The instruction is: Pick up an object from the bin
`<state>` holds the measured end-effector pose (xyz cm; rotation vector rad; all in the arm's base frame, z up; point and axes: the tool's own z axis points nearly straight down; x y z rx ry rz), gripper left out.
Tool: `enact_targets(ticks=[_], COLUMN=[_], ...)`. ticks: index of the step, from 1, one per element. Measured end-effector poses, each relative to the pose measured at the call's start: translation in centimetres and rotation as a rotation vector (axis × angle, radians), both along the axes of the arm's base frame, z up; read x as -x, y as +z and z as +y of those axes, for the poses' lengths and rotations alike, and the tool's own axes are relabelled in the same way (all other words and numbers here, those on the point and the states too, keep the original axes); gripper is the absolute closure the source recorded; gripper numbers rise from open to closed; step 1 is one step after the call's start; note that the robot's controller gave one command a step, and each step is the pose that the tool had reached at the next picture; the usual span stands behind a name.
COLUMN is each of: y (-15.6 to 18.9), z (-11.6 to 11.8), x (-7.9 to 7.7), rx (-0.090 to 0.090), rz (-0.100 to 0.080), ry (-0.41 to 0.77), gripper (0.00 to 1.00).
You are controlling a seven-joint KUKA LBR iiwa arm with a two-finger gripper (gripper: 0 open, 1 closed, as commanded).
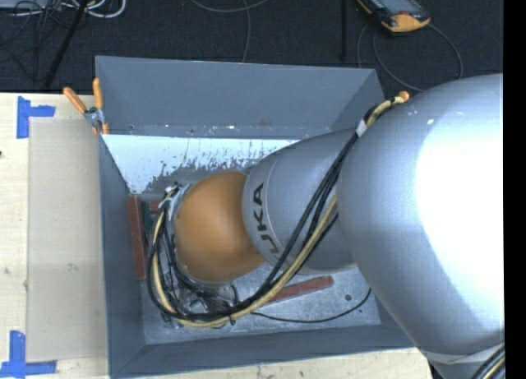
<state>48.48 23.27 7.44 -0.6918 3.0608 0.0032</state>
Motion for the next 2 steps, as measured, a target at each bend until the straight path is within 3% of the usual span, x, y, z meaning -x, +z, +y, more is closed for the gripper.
enact_targets(ticks=[2], y=[2.3], z=[-0.2], x=[0.4], rx=[0.008], rz=[0.015], ry=[0.0], gripper=[1.0])
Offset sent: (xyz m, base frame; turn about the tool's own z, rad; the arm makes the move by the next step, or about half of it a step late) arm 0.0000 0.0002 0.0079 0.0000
